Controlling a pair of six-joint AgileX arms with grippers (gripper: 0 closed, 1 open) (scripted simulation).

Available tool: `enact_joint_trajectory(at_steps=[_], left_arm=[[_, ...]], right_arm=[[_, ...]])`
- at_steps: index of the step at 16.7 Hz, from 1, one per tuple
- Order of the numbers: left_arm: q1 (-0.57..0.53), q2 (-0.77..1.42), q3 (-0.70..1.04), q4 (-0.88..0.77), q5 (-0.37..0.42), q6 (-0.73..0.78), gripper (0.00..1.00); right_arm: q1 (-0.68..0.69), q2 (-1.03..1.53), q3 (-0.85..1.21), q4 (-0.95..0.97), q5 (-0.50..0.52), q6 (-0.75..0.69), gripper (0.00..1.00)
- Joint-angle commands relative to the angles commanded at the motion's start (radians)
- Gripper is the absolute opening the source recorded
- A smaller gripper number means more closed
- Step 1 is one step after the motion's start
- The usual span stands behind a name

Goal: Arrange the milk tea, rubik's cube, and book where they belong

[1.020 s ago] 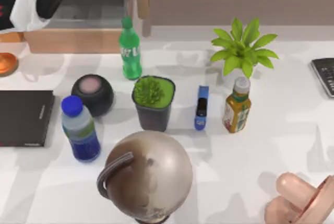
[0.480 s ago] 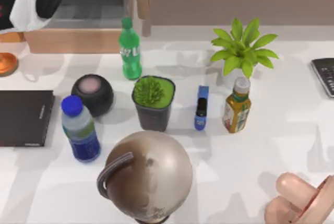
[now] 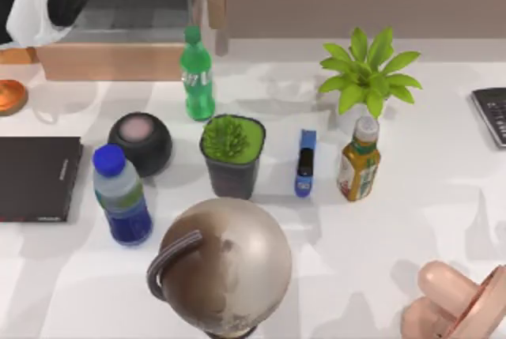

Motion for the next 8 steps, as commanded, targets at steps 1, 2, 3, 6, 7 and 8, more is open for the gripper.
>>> enact_joint_trajectory(at_steps=[1,2,3,6,7,8], left_arm=[[-0.001,-0.008,-0.005,0.004,0.003,0.007,0.0],[-0.002,-0.025,-0.016,0.012,0.008,0.024,0.0],[0.0,-0.053,-0.03,0.026,0.016,0.051,0.0],[0.033,-0.187,-0.09,0.092,0.05,0.18,0.0],[0.051,-0.244,-0.122,0.117,0.065,0.24,0.0],[0.073,-0.305,-0.163,0.141,0.081,0.309,0.0]], right_arm=[[0.0,0.0,0.0,0.0,0.0,0.0,1.0],[0.0,0.0,0.0,0.0,0.0,0.0,1.0],[0.0,0.0,0.0,0.0,0.0,0.0,1.0],[0.0,0.0,0.0,0.0,0.0,0.0,1.0],[0.0,0.0,0.0,0.0,0.0,0.0,1.0],[0.0,0.0,0.0,0.0,0.0,0.0,1.0]])
